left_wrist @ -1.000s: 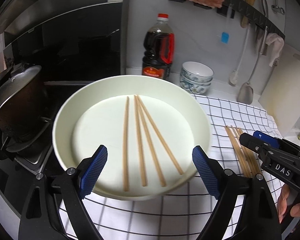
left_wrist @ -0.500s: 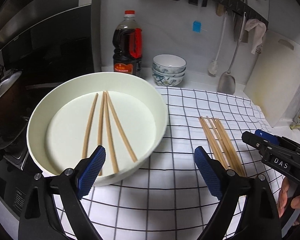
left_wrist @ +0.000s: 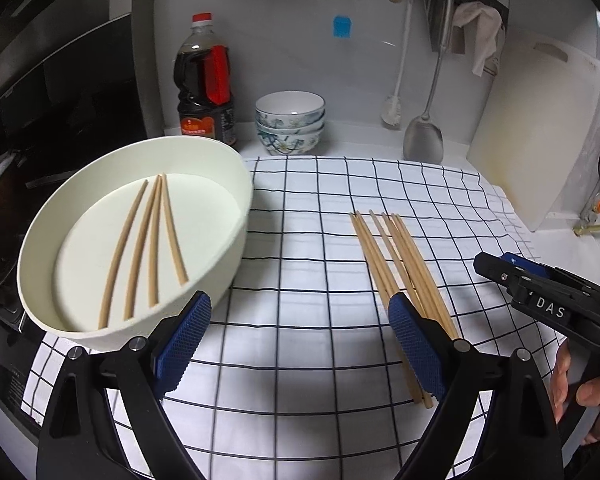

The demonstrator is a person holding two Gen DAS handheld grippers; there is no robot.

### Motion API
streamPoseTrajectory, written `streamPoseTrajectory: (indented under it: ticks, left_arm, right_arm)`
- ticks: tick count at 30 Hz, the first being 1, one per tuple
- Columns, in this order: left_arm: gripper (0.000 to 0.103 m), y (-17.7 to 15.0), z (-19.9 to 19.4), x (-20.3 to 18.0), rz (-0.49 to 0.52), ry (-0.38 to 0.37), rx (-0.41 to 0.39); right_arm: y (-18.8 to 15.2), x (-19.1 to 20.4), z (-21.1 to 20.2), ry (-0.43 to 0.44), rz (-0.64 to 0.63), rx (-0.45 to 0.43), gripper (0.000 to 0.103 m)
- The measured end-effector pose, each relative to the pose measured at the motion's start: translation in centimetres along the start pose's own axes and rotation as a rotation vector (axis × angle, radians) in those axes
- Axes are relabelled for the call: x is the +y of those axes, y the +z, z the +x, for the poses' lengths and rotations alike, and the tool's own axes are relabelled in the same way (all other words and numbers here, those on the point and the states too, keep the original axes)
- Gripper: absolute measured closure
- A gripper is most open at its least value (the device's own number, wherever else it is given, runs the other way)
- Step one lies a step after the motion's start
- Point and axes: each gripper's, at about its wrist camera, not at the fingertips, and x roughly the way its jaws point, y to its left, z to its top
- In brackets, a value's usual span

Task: Organize utensils
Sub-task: 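Move both open tools back over the remaining chopsticks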

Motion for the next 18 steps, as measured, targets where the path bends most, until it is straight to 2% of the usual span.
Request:
streamPoseTrajectory:
  ticks: [6,18]
  left_arm:
    - [0.014,-0.9,1.7,-1.9,0.010,0.013,0.027]
    - [0.014,-2.3,4.8,-3.4,0.019,0.025,0.076]
  right_arm:
    - [-0.7,-1.2,1.9,0.017,0.000,0.057,0.052]
    - [-1.8,-0.6,4.4,0.001,-0.086,0.125,0.052]
